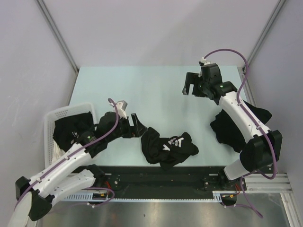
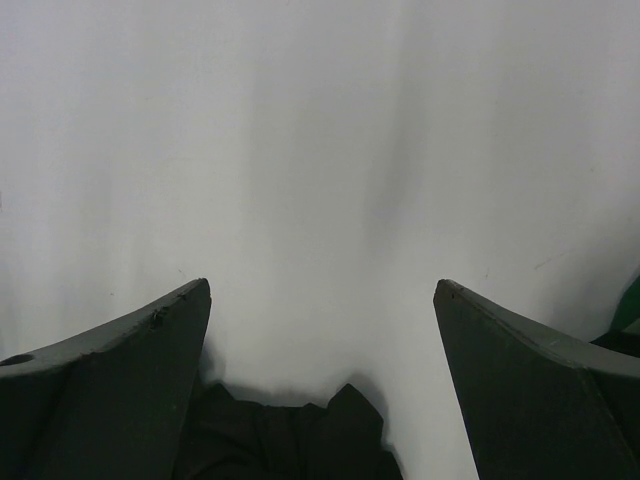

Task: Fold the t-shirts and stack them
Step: Flatten the tshirt out

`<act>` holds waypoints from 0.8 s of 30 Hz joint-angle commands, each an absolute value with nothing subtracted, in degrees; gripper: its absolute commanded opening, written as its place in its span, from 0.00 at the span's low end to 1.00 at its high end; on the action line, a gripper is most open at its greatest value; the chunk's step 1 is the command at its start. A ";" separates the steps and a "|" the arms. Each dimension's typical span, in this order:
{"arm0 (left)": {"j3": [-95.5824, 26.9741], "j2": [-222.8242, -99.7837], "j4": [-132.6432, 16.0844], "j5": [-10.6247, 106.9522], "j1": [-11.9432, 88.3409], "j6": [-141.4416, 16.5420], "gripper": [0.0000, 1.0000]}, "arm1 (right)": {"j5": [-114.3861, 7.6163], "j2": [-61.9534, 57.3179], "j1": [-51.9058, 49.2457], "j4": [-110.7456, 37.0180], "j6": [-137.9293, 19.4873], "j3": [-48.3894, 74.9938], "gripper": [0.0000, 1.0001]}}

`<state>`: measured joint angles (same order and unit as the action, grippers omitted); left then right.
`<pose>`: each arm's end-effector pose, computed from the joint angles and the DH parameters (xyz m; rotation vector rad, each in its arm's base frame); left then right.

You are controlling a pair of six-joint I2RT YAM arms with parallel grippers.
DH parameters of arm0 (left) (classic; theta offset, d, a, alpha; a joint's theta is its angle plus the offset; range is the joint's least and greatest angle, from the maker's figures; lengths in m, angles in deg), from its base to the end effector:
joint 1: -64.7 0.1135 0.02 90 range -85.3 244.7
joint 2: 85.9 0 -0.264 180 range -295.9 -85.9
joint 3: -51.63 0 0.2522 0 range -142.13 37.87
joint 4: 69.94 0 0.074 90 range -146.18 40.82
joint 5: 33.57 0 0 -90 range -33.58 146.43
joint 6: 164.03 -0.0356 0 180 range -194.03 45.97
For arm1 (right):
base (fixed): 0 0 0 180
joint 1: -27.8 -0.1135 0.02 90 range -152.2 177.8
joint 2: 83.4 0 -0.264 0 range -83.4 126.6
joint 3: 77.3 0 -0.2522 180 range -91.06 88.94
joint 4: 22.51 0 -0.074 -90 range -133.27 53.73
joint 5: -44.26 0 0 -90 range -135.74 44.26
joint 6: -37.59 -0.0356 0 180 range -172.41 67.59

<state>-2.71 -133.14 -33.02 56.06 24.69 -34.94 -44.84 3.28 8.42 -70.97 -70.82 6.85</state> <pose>0.1424 -0.1198 0.2840 0.0218 2.2043 -0.8188 0.3195 0.1118 0.3478 -0.0108 2.2781 0.3327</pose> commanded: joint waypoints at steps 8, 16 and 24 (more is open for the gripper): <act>-6.78 -149.34 -37.02 54.75 22.69 -36.85 0.81 | -47.24 2.73 8.55 -70.81 -71.22 6.58 1.00; -9.41 -158.04 -35.44 58.36 21.20 -36.32 0.57 | -47.76 2.12 8.64 -70.90 -71.39 6.58 1.00; -12.67 -164.64 -33.41 60.29 19.17 -36.24 0.53 | -48.47 2.03 8.64 -70.55 -71.48 6.50 1.00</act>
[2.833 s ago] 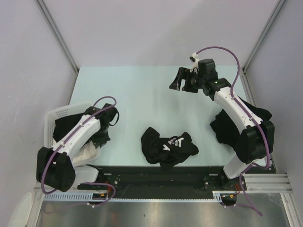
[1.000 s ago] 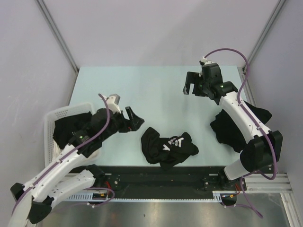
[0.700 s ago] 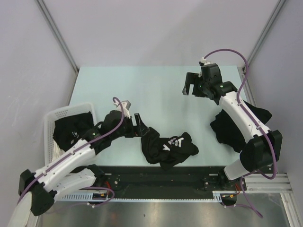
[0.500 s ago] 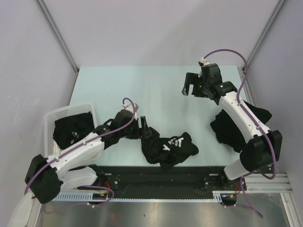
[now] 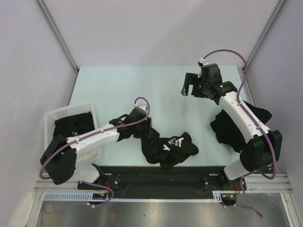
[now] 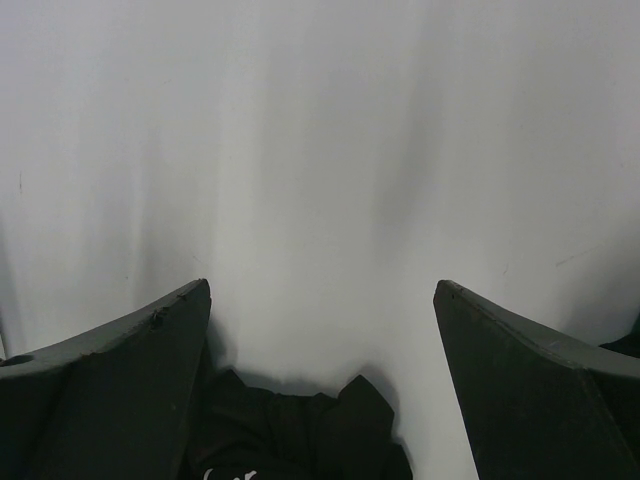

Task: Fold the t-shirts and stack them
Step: Flatten the tshirt out

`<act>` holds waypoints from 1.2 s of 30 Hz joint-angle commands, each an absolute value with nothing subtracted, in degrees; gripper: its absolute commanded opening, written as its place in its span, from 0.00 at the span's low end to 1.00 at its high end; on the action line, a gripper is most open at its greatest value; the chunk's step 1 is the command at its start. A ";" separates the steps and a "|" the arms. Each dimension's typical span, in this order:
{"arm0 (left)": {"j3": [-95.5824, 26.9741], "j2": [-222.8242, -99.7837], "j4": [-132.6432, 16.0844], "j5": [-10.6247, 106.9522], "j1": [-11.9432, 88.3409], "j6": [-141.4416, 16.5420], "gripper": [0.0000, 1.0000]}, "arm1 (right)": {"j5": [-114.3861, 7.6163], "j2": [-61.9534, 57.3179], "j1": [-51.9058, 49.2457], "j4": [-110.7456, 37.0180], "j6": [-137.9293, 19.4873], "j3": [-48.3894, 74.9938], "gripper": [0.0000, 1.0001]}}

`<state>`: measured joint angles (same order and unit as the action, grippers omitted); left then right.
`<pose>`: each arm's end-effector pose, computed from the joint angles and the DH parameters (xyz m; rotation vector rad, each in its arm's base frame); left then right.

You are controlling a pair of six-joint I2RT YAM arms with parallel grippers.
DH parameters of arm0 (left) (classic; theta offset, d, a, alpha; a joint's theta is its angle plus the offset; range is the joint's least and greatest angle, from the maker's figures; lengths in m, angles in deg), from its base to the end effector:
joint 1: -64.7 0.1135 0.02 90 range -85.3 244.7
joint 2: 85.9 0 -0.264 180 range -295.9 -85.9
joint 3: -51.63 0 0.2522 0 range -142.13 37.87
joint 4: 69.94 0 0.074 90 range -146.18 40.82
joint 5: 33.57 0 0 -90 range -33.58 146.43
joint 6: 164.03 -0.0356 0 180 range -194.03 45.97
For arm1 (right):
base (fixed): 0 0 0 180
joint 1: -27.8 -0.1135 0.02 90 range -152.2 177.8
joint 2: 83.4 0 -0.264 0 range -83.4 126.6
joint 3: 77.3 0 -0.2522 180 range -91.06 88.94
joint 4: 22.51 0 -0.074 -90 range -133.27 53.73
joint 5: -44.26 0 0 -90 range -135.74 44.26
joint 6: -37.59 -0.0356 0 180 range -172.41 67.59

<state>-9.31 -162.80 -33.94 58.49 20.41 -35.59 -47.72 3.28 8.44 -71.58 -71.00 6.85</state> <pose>0.1943 -0.1877 0.2150 0.1151 2.5634 -0.5499 0.3182 0.1131 0.3470 -0.0340 2.2964 0.3865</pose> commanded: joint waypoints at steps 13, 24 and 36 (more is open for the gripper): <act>-28.82 -176.33 -22.11 69.23 18.12 -39.91 0.00 | -49.52 2.21 8.72 -70.37 -71.74 6.58 1.00; -60.74 -178.19 -8.10 83.51 27.49 -46.87 0.00 | -50.14 2.82 8.64 -69.84 -72.27 6.58 1.00; -60.85 -169.14 -4.93 85.79 43.33 -52.14 0.00 | -51.37 3.26 8.29 -69.49 -71.92 6.58 1.00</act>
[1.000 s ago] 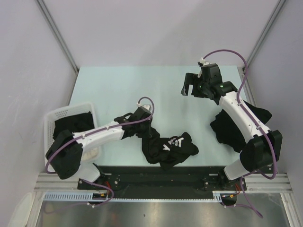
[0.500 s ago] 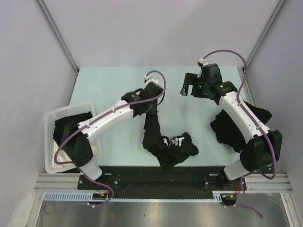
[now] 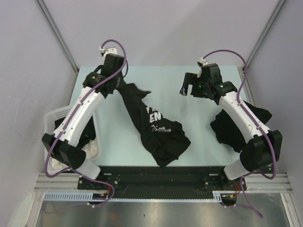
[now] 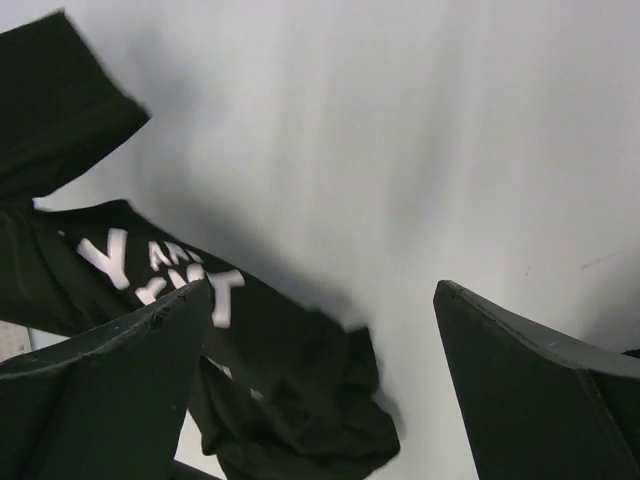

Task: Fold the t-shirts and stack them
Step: Flatten the tshirt out

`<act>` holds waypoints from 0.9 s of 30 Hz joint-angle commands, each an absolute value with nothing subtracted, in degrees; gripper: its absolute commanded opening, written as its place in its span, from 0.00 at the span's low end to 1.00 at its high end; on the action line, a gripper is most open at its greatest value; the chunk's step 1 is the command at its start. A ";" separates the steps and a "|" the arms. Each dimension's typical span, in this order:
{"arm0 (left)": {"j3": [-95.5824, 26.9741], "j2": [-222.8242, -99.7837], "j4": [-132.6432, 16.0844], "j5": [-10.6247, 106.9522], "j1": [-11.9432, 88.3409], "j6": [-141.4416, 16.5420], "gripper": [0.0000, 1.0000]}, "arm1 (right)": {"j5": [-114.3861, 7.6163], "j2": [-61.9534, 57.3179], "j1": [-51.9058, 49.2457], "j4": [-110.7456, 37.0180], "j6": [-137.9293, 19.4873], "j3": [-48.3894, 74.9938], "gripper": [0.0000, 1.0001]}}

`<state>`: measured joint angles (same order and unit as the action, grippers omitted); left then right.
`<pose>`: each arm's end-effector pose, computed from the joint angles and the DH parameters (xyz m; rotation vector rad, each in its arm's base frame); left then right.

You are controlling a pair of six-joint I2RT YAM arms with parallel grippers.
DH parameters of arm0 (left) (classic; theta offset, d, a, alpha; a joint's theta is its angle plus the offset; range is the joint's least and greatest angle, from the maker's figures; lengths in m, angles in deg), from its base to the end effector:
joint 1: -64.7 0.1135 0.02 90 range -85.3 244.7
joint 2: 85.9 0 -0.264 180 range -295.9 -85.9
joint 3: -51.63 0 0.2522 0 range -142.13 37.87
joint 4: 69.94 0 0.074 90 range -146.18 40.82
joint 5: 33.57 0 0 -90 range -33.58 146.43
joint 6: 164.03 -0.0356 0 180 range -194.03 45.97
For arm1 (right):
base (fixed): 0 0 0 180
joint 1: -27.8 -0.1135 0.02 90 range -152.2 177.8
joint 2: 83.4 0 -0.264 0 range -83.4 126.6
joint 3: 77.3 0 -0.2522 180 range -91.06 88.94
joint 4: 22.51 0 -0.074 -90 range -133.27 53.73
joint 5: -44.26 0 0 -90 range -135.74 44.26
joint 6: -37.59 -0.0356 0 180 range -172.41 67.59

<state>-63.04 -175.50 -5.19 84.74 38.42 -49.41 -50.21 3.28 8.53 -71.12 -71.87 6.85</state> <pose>0.3013 -0.1299 0.4171 -0.2239 2.1567 0.0557 0.3184 0.1142 0.3477 -0.0385 2.2956 0.4440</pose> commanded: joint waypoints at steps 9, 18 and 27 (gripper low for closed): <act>-52.05 -165.53 -5.64 85.61 45.54 -53.55 0.00 | -53.29 4.05 7.93 -70.28 -71.65 6.58 1.00; -49.76 -163.77 -8.80 78.58 45.54 -53.29 0.40 | -57.78 3.18 6.01 -75.02 -72.98 6.58 1.00; -42.83 -157.10 -16.71 73.92 45.54 -54.00 0.58 | -56.20 4.49 -3.30 -82.15 -75.86 8.69 1.00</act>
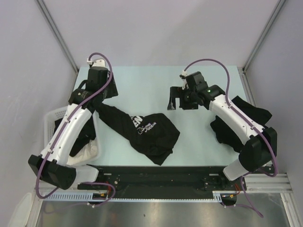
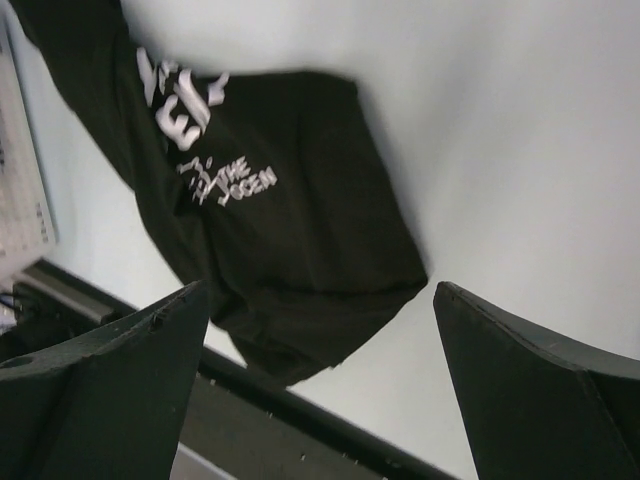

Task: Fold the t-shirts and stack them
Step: Flatten the tshirt out

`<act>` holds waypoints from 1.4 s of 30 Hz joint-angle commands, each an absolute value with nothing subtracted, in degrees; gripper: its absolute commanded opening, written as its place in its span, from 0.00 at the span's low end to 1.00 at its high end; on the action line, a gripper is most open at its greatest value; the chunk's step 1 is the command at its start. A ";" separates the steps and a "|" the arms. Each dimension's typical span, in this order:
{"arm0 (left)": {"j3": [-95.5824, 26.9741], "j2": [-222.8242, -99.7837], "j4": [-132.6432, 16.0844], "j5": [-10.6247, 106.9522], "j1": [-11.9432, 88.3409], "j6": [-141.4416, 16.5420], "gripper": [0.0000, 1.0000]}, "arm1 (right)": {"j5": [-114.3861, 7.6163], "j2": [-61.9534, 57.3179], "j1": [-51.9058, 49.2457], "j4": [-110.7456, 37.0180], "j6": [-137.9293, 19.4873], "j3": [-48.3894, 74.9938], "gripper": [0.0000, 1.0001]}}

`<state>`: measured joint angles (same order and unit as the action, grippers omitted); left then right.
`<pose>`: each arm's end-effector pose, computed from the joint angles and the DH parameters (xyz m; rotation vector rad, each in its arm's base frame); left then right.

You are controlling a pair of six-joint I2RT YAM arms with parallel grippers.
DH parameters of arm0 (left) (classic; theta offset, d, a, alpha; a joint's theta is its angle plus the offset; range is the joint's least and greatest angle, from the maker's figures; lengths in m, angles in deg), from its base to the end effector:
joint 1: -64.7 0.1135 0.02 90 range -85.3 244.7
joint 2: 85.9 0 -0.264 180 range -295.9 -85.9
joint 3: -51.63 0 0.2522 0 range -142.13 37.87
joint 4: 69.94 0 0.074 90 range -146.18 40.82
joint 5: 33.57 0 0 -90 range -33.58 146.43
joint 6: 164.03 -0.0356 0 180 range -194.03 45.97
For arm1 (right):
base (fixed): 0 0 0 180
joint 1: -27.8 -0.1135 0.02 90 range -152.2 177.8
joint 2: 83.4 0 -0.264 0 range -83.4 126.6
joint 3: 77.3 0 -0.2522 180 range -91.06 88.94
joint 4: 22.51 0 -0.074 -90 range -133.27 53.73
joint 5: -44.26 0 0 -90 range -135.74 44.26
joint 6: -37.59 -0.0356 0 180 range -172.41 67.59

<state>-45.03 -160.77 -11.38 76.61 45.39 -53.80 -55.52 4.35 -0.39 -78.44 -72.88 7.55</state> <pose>0.2601 -0.0781 0.3977 -0.2098 2.1572 -0.0044 0.2897 0.1622 0.3280 -0.2479 2.4766 0.5819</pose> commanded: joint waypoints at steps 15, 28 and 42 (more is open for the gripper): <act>-37.99 -153.75 -18.73 72.86 45.54 -53.55 0.46 | -63.67 16.69 -10.52 -78.72 -74.56 9.31 1.00; -37.11 -153.23 -17.15 69.17 45.54 -53.99 0.57 | -65.34 27.43 -22.56 -80.56 -72.18 6.58 1.00; -35.35 -152.70 -18.12 68.47 45.54 -53.46 0.55 | -60.60 26.99 -22.30 -83.99 -69.72 3.86 0.83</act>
<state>-35.91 -154.36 -16.25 69.48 45.39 -53.56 -62.45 27.62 -22.42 -81.68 -71.37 6.35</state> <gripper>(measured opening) 0.554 0.860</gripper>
